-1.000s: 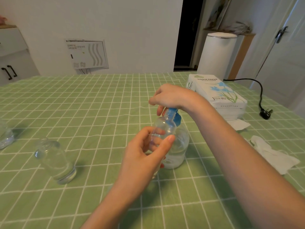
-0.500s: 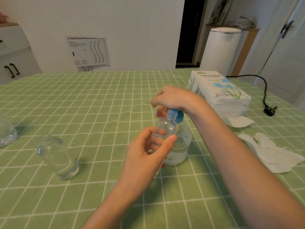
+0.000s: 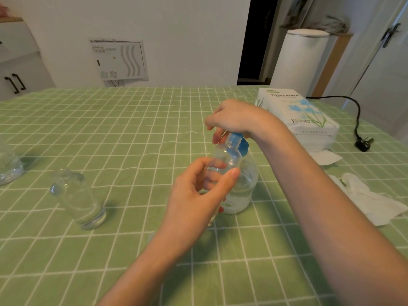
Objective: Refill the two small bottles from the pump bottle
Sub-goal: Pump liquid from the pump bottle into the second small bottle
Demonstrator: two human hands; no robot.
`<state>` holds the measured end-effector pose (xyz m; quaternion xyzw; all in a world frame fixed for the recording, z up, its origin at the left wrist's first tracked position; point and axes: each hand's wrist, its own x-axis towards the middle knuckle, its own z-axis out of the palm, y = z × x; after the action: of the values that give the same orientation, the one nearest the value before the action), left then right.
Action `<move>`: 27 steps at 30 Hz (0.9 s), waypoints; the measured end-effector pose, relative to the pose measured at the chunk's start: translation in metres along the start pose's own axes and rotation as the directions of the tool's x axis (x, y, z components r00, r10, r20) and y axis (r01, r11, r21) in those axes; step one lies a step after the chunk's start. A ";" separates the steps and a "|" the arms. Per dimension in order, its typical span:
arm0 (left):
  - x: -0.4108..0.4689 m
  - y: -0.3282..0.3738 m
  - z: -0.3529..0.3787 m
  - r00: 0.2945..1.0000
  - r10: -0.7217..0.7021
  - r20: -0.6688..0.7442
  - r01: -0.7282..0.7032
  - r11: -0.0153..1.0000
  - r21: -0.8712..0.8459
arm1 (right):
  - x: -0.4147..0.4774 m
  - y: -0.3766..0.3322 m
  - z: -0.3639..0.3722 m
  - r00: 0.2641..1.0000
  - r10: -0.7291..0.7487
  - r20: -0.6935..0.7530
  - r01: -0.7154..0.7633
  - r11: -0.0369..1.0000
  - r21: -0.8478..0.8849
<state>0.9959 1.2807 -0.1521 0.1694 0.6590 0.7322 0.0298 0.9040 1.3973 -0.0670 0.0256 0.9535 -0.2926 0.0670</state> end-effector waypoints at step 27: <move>-0.001 -0.004 -0.001 1.000 -0.004 0.010 0.004 1.000 -0.008 | 0.003 0.004 0.005 1.000 -0.007 0.017 0.007 1.000 -0.012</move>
<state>0.9958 1.2800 -0.1557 0.1715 0.6561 0.7341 0.0354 0.9024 1.3977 -0.0735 0.0194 0.9547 -0.2875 0.0744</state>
